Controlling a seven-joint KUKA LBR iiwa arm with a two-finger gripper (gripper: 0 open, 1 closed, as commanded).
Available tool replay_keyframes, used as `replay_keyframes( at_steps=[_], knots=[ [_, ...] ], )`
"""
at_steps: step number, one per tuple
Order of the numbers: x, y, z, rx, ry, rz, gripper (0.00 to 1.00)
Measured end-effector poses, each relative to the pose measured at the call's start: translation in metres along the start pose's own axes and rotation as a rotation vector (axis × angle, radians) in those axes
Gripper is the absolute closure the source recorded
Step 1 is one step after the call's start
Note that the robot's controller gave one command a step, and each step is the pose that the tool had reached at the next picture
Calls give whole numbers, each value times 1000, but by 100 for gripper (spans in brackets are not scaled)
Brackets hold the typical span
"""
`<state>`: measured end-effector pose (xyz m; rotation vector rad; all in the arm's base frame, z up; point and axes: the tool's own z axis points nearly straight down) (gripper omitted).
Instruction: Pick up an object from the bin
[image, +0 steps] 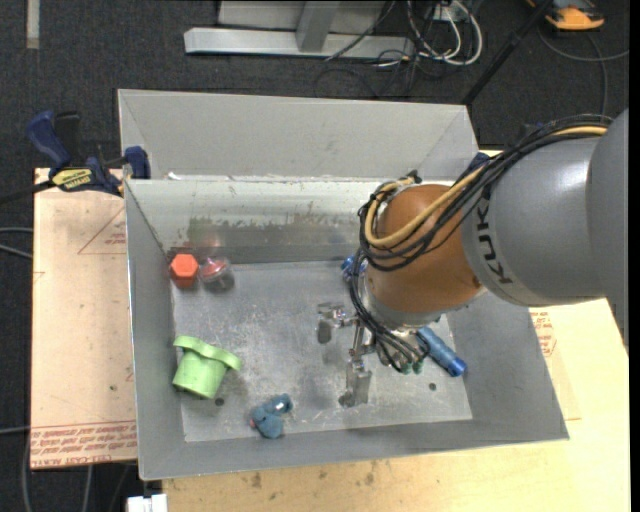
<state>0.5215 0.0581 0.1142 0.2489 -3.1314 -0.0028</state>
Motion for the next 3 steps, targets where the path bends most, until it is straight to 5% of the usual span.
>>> replay_keyframes(
  at_steps=[1, 2, 3],
  knots=[
    [21, 88, 34, -2, -8, -132, 0],
    [22, 84, 34, 0, -1, -122, 100],
    [16, 93, -127, 1, -12, -154, 100]
  ],
)
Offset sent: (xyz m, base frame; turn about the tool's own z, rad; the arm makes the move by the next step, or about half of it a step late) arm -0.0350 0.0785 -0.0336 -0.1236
